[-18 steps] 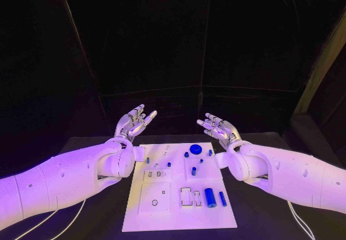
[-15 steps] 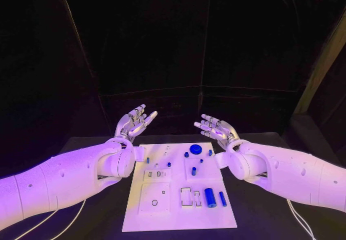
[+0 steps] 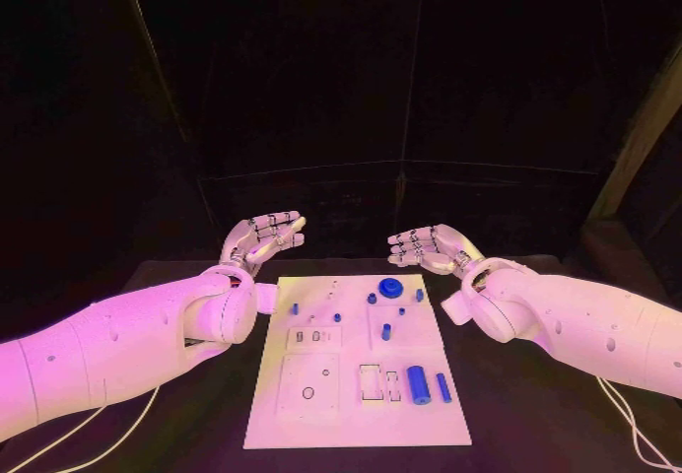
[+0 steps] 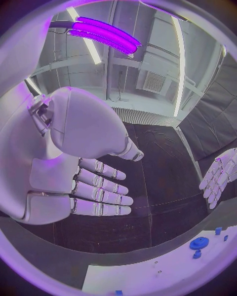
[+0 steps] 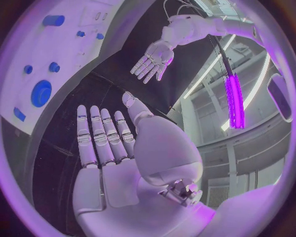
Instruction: Assemble the parts on the task board
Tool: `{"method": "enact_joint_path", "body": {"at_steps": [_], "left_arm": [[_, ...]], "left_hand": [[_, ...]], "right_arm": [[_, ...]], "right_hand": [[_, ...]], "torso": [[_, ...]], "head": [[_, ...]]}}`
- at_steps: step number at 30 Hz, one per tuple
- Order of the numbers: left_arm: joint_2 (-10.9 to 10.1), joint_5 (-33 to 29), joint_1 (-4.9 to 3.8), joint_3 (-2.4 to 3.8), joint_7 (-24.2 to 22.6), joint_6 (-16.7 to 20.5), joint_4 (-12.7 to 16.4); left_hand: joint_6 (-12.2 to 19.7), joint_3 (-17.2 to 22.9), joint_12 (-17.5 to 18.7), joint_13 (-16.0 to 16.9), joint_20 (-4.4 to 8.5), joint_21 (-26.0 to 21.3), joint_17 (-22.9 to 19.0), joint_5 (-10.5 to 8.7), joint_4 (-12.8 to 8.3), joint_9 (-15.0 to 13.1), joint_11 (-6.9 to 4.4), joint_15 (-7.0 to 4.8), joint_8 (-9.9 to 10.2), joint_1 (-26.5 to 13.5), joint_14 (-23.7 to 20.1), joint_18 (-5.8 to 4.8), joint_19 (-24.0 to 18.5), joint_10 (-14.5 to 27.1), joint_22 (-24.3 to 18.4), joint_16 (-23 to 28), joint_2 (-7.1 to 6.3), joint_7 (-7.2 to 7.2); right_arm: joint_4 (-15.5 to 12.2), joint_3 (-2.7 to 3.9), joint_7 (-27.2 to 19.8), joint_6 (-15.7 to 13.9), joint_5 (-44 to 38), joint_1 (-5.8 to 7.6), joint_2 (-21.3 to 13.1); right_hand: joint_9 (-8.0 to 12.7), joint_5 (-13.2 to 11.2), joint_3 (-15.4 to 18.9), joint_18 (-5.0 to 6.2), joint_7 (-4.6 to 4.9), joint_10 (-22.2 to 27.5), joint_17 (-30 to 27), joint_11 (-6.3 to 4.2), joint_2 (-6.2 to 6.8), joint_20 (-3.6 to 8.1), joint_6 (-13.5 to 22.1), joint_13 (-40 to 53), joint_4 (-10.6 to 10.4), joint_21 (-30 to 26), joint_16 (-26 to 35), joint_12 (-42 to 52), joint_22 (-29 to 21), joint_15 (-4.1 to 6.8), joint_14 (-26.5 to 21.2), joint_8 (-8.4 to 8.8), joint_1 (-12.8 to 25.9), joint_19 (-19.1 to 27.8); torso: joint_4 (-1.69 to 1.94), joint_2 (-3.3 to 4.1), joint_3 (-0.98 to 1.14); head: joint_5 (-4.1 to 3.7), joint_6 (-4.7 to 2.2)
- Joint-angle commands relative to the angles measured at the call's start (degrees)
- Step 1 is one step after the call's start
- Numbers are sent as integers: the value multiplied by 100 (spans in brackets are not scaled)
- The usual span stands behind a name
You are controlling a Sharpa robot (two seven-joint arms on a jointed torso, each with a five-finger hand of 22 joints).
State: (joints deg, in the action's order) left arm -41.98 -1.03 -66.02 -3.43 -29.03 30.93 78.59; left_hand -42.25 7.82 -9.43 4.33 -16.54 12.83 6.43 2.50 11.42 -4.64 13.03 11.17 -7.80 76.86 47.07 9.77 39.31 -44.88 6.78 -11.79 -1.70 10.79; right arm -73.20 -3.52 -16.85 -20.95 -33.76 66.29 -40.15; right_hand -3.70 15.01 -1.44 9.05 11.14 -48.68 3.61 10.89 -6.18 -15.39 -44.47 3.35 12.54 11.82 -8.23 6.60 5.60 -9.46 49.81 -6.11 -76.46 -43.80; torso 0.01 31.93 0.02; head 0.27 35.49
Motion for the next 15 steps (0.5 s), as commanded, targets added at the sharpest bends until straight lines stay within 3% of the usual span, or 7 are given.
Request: {"method": "enact_joint_path", "body": {"at_steps": [1, 4, 8, 15], "left_arm": [[-36, -1, -14, 5, -128, -396, 62], [-106, 0, -14, 5, -98, -511, 153], [-246, 0, -16, 5, -97, -639, 351], [-493, 1, -28, 6, -119, -863, 754]], "left_hand": [[-346, -21, -53, -31, 3, 62, 12, 23, -97, -10, -56, -73, -67, 81, 255, 33, 302, -218, 2, -63, 12, 405], [-485, -40, -94, -41, 29, 66, 22, 20, -157, -3, -91, -114, -105, 93, 429, 64, 463, -386, -15, -94, 43, 374], [-629, -54, -94, -58, 47, -3, 17, 21, -267, 23, -133, -151, -117, 139, 576, 70, 565, -547, -74, -64, 76, 330], [-935, -71, -155, -38, 140, -22, 84, 22, -393, 45, -252, -269, -156, 159, 977, 87, 890, -977, -123, -98, 144, 236]], "right_arm": [[48, 10, 216, -166, -1708, 123, 4], [65, 11, 349, -214, -2299, 200, 19], [6, 12, 655, -234, -3276, 297, 22], [-134, 16, 1348, 6, -4803, 445, 19]], "right_hand": [[-36, 6, -144, 159, -5, -1236, 107, -252, -37, 307, -1156, 30, 221, 450, -215, 47, 99, 359, 1476, -115, -93, -1089], [-60, -16, -217, 157, -60, -1547, 190, -351, -50, 482, -1385, 36, 277, 717, -311, 70, 217, 498, 1827, -171, -90, -1449], [-56, -116, -384, 134, -131, -1975, 357, -474, -2, 722, -1628, 32, 402, 1177, -410, 15, 470, 663, 2269, -155, -232, -1700], [-24, -270, -401, 136, -192, -2170, 730, -574, 161, 898, -1709, 35, 300, 1925, -761, -162, 907, 866, 3009, -27, -88, -2013]], "torso": [[51, 87, 50], [45, 137, 63], [41, 233, 35], [94, 411, -22]], "head": [[-28, -48], [-38, -19], [-58, -14], [-195, -24]]}}
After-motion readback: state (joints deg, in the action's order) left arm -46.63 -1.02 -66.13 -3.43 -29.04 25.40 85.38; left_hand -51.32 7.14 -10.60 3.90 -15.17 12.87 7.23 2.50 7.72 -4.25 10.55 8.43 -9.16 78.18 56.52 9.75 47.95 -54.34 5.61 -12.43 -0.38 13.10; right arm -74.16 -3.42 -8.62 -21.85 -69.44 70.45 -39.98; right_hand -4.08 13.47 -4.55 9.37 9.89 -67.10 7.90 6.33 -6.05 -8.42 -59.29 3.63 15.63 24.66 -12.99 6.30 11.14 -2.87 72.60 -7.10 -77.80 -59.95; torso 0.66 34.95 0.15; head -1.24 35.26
